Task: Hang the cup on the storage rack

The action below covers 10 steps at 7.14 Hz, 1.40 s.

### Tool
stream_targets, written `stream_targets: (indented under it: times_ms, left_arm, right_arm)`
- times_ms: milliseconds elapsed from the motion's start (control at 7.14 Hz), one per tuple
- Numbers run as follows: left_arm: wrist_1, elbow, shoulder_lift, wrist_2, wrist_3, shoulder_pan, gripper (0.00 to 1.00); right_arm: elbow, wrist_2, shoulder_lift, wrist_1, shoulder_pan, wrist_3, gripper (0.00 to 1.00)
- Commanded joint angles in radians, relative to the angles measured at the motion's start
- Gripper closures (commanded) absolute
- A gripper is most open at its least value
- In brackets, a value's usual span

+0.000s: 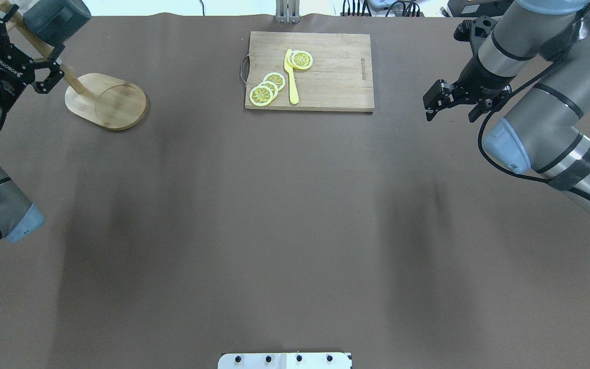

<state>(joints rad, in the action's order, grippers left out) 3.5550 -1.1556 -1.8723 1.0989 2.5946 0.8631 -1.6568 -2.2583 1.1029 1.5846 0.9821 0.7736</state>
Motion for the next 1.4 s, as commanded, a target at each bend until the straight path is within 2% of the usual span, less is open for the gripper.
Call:
stream_targets:
  times_ms: [0,420,840,980,1120,1260]
  left_arm:
    - [-0.002,-0.094,0.065,-0.001,-0.007,-0.001,0.02]
    - [-0.004,-0.298,0.240,-0.008,-0.002,-0.006,0.02]
    - [-0.010,-0.543,0.390,-0.005,-0.025,-0.001,0.02]
    - [-0.062,-0.666,0.432,-0.002,-0.151,0.002,0.01]
    - [-0.164,-0.772,0.426,-0.004,-0.350,0.017,0.02]
    - [-0.238,-0.803,0.411,-0.001,-0.527,0.083,0.02]
  right_arm:
    - [0.000,-0.001,0.000,0.000,-0.002,0.001,0.00]
    - [-0.007,-0.001,0.000,0.000,0.001,0.003,0.00]
    - [-0.017,-0.003,-0.002,0.000,-0.002,0.019,0.00]
    - [-0.015,-0.003,-0.002,0.000,-0.002,0.018,0.00]
    - [-0.015,-0.003,0.005,0.000,0.004,0.016,0.00]
    - [-0.015,-0.004,0.017,0.000,0.015,0.009,0.00]
